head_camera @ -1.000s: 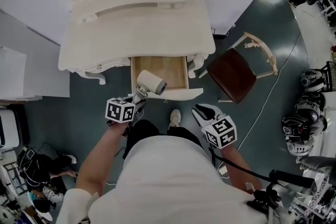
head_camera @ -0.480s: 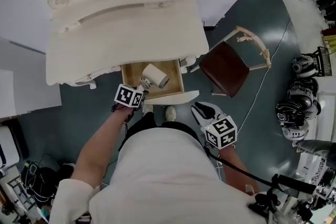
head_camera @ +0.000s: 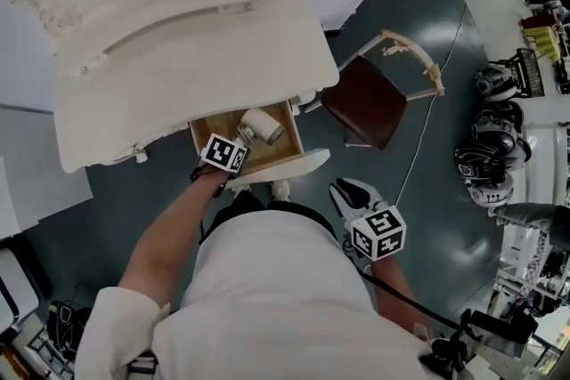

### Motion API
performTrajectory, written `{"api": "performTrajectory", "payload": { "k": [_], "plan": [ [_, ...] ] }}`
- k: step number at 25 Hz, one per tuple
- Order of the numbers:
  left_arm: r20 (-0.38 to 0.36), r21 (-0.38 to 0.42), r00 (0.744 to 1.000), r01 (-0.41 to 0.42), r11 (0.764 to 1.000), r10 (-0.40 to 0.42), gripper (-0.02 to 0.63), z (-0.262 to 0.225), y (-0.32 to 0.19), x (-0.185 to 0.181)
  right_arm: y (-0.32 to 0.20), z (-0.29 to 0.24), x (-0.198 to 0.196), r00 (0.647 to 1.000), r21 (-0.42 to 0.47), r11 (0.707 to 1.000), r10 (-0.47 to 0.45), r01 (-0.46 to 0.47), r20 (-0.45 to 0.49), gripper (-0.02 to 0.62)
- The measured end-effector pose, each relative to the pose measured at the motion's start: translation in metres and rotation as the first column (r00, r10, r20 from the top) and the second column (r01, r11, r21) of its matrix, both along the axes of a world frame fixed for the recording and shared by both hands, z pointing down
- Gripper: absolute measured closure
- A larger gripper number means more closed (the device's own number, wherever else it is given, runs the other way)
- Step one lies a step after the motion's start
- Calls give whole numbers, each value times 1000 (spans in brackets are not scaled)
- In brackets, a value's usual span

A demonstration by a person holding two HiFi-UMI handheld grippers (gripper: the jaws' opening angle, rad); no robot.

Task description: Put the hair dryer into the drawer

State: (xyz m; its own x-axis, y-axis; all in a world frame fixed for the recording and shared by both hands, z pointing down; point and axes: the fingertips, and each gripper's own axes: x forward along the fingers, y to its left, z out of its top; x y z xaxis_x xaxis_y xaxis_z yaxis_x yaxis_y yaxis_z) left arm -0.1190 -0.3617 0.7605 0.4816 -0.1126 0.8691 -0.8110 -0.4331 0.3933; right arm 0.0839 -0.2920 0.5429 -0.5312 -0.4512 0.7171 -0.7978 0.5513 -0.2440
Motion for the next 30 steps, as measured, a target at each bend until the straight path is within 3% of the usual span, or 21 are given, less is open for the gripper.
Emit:
{"api": "performTrajectory", "payload": {
  "k": [13, 24, 30],
  "plan": [
    [6, 94, 1000, 28, 995, -29, 442, 42, -48, 9, 7, 0, 20, 989, -41, 991, 121, -124, -80, 518],
    [-4, 249, 992, 124, 961, -127, 443, 59, -82, 10, 18, 3, 30, 983, -75, 986, 140, -149, -120, 517],
    [6, 251, 988, 147, 957, -154, 442, 71, -80, 6, 22, 2, 37, 982, -87, 985, 140, -152, -129, 517]
  ]
}}
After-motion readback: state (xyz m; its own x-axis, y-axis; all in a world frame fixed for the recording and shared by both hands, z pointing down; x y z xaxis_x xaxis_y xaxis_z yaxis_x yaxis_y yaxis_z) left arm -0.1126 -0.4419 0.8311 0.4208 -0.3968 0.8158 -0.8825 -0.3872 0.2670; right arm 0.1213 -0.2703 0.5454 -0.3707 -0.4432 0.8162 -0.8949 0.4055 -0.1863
